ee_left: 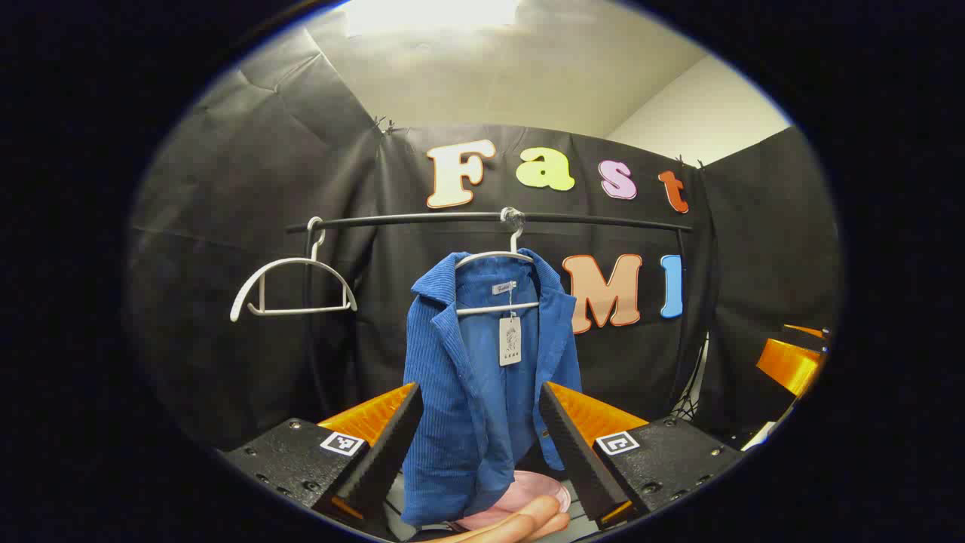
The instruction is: Grasp the clothes on the hanger with both hands and then place them into the laundry hamper below.
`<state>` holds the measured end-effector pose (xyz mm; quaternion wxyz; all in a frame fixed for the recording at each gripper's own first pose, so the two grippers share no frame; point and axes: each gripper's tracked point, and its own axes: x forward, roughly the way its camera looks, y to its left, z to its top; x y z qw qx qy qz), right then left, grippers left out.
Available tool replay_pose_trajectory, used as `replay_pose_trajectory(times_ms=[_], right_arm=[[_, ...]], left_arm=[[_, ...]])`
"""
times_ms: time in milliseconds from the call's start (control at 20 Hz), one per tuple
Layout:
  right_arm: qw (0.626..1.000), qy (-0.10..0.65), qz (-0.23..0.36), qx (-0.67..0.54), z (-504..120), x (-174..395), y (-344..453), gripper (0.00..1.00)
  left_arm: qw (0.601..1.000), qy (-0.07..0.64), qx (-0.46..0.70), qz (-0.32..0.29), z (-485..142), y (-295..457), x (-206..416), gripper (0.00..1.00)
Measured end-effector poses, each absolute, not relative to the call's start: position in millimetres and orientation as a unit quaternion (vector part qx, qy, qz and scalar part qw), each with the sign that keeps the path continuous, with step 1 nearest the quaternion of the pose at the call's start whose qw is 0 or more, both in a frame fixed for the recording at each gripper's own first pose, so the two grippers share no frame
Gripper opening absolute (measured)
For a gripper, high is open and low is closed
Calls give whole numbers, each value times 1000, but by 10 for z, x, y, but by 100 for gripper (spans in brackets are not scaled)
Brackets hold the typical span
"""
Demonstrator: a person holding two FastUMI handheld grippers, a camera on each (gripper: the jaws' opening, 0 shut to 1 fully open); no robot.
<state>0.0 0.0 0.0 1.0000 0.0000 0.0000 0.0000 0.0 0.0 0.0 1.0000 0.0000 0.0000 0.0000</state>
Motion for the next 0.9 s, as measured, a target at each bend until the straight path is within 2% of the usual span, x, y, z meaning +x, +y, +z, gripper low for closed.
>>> replay_pose_trajectory(times_ms=[50,450,900], right_arm=[[1000,2,3,3,-6,9,12,94],[1000,-8,9,7,-25,235,42,96],[999,16,23,19,-361,823,129,95]], left_arm=[[1000,-5,3,-2,11,-21,-3,93],[999,-14,-26,38,38,51,85,93],[997,-19,-21,69,-70,121,689,93]])
